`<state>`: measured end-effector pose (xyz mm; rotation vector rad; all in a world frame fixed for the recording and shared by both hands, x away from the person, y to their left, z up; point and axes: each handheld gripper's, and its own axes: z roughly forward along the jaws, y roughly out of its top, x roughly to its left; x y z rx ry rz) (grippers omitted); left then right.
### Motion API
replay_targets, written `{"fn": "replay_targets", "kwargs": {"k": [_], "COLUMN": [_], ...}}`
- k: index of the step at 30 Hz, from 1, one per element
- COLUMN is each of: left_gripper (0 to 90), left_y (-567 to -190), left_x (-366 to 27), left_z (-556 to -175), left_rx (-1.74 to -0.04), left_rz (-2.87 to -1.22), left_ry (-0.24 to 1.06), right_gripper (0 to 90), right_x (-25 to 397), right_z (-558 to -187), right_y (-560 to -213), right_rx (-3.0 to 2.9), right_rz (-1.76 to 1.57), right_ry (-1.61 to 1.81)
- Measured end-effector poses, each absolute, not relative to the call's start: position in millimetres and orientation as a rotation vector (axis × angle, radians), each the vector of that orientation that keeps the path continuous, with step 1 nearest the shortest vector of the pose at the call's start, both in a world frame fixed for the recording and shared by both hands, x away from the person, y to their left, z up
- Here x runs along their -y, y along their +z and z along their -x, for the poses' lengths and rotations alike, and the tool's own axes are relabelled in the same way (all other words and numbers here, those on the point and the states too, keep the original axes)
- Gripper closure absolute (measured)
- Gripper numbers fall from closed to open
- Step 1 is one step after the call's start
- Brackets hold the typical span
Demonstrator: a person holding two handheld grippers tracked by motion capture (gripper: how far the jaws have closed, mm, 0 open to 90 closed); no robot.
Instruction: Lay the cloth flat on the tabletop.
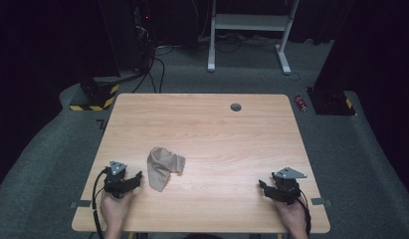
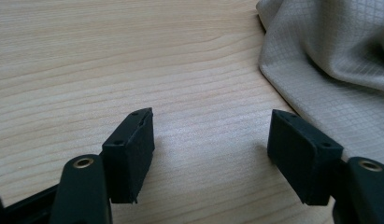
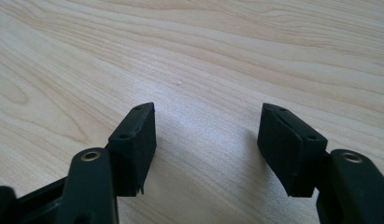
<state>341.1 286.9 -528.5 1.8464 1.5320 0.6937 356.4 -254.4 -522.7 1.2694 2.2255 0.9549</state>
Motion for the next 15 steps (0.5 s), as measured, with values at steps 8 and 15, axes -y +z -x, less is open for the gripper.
{"fn": "replay_targets", "kwargs": {"k": [8, 15], "left_gripper": [31.7, 30.0], "left_y": [-528.5, -528.6], "left_x": [-287.1, -288.3], "left_z": [-341.1, -341.2], "left_rx": [-1.532, -1.525], "left_rz": [-1.842, -1.834], "left_ry": [0.689, 0.668], "right_gripper": [36.1, 36.0], "right_x": [255.6, 255.5], "right_z": [-357.2, -357.3], "right_y": [-522.8, -522.7], "right_rx": [-2.217, -2.216], "right_rz": [-1.280, -1.284], "right_ry": [0.954, 0.953]}}
